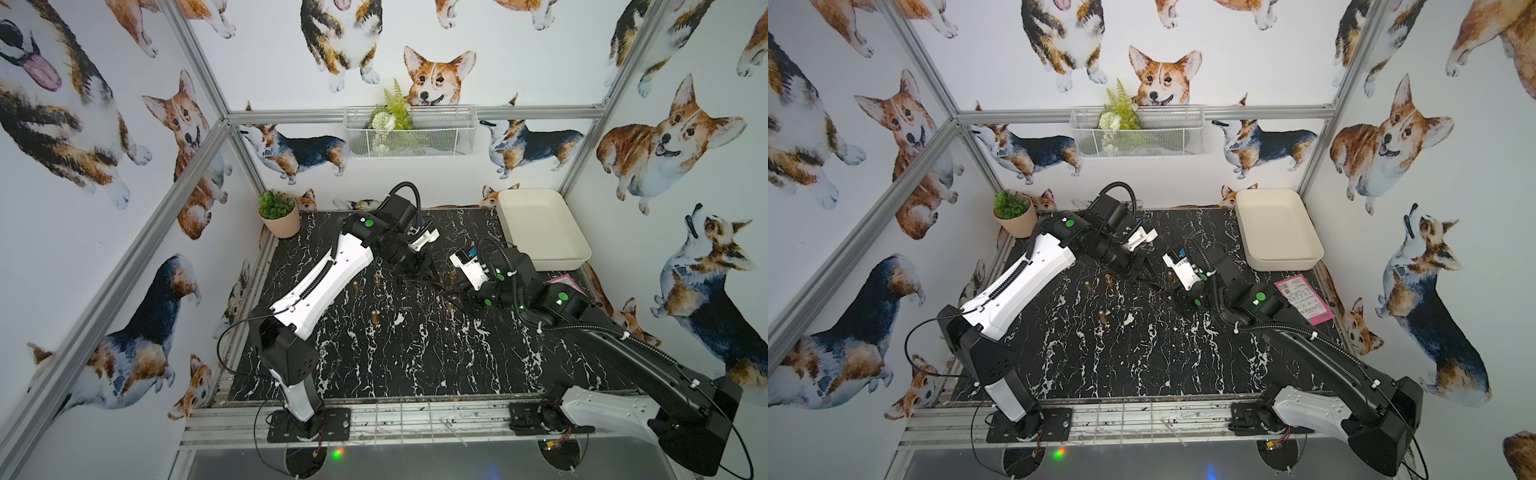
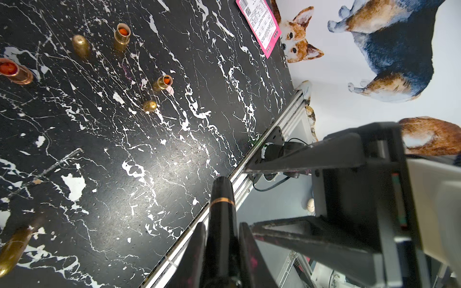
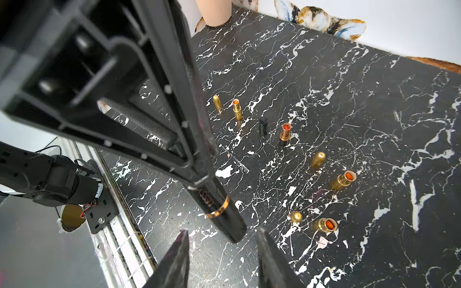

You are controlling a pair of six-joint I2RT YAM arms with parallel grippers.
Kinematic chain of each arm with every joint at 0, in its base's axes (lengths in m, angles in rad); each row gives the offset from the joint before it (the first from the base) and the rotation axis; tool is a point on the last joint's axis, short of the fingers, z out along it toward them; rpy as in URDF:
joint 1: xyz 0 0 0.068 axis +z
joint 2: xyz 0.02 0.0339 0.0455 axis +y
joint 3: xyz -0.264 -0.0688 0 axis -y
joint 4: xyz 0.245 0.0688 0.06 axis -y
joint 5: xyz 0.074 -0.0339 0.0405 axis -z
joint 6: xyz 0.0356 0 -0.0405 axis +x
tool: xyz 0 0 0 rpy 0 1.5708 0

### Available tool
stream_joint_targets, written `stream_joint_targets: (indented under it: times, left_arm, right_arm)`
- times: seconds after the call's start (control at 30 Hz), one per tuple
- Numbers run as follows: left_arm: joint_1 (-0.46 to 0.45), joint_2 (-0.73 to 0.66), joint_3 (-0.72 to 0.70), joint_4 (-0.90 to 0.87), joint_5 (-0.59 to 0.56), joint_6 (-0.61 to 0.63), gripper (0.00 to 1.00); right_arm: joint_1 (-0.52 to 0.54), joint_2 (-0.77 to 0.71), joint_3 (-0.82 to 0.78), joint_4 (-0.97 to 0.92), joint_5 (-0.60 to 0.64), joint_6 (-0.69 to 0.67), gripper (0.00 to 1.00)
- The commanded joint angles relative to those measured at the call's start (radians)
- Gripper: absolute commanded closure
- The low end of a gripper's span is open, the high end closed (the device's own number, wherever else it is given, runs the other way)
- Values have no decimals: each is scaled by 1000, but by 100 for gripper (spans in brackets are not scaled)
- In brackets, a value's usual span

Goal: Open the lipstick cap
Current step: Open the cover of the lipstick.

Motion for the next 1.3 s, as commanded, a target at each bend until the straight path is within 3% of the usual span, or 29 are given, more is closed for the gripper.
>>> stream_joint_targets:
  times: [0.0, 0.5, 0.9, 1.27]
  left_arm:
    - [2, -1, 15, -7, 42, 4, 83]
    - [5, 15, 29, -12, 91, 7, 84]
    - [7, 25, 17, -1, 80, 7, 99]
    - [43, 26, 13, 11, 81, 5, 100]
  right_arm:
    - [0, 5, -8, 33, -18, -20, 55]
    - [0, 13, -26, 72, -30, -26, 63]
    - [2, 4, -24, 54, -45, -28, 82]
    - [20, -29, -53, 35, -52, -9, 98]
